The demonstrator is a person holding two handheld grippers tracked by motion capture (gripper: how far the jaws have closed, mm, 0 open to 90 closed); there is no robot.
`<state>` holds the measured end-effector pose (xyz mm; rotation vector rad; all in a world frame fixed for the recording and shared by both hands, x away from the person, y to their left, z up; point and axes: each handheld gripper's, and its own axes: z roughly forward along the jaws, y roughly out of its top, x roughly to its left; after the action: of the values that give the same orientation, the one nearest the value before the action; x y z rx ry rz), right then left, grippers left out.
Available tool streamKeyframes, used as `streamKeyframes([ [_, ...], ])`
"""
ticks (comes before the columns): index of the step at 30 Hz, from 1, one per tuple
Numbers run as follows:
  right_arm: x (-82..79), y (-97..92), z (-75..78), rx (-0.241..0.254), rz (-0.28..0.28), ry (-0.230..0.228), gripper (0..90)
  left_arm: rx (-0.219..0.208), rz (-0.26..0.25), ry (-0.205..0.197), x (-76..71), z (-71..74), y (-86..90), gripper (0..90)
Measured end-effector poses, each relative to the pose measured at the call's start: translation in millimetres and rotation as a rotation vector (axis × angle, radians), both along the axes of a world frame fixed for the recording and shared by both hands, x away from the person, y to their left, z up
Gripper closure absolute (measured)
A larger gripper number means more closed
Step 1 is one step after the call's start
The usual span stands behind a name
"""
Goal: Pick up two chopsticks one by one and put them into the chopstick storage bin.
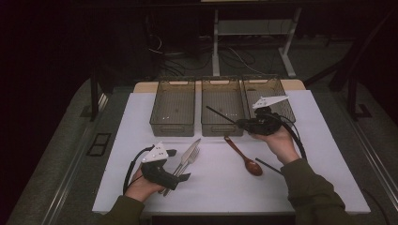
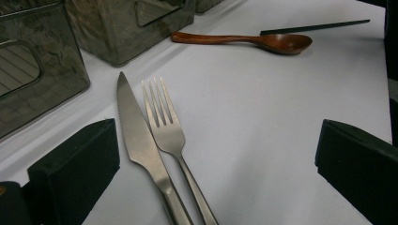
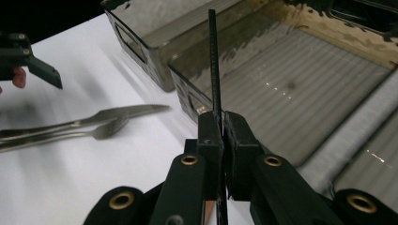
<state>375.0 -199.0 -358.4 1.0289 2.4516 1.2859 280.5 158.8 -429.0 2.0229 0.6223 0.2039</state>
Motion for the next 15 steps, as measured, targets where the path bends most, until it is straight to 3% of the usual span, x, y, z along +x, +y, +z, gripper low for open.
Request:
streamKeyframes([
  [15,28.6,47.3,5.1,-0.018,0.013,0.009,84.9,-0.009,-0.001,0.001,-0.7,0.4,-0.7,0.0],
])
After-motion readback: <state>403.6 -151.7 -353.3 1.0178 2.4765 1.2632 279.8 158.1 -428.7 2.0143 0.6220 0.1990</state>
